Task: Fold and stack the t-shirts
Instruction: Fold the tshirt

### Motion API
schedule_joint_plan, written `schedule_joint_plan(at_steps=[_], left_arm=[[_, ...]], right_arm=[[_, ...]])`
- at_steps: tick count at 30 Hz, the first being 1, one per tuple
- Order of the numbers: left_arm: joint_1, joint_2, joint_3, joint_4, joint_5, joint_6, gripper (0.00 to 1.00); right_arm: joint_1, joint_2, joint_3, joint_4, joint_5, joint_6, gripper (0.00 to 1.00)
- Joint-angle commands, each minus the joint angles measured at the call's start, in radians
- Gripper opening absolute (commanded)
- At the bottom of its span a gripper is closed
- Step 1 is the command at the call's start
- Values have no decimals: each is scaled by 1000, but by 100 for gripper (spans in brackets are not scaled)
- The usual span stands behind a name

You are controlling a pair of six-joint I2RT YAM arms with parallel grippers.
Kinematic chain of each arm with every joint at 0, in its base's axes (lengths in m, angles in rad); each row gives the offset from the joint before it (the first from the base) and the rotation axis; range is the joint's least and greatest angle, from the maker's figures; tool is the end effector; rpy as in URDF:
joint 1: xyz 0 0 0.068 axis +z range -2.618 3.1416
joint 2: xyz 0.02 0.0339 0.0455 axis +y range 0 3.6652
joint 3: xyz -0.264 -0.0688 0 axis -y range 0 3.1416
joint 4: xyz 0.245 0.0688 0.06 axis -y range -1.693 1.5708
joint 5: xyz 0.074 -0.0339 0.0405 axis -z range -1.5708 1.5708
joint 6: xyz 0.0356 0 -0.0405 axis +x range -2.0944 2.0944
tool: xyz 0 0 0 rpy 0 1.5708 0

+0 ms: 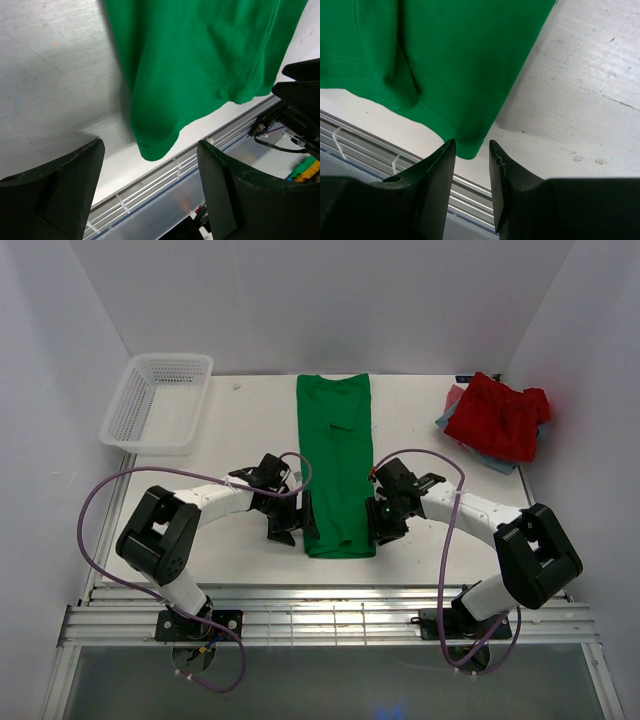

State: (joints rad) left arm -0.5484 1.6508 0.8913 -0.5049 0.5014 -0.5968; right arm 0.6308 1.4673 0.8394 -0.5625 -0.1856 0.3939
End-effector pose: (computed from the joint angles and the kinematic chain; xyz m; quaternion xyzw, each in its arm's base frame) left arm 0.2401 -0.1667 0.1512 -0.0147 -0.9580 0.2862 0.0086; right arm 0.2115 0.1626 0.1795 -0.1329 0.9688 0.1716 0.1195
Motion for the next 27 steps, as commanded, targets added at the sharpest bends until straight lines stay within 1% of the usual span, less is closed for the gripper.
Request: schedule_joint_plan(at_steps=[1, 7, 13, 19, 21, 25, 26, 27], left_arm=[[-10, 26, 11, 28, 9, 5, 86], [-12, 55, 26, 28, 14, 15, 88], [-15, 99, 37, 23, 29, 29, 89], [-21, 133, 57, 2, 31, 37, 88], [-25, 144, 66, -29, 26, 45, 86], [-35, 162, 87, -84, 2, 63, 81], [-39, 162, 93, -105, -3, 71, 78], [-39, 164, 93, -115, -7, 74, 74]], right_arm=[[6, 13, 39, 18, 9, 14, 40], [6, 44, 30, 35, -6, 17, 46], [7, 48, -8, 55, -17, 23, 46], [9, 65, -20, 78, -48, 30, 43], [10, 76, -11, 78, -51, 26, 42], [12, 90, -2, 82, -63, 19, 38], [12, 94, -2, 84, -67, 17, 37], [12, 97, -2, 82, -69, 16, 35]])
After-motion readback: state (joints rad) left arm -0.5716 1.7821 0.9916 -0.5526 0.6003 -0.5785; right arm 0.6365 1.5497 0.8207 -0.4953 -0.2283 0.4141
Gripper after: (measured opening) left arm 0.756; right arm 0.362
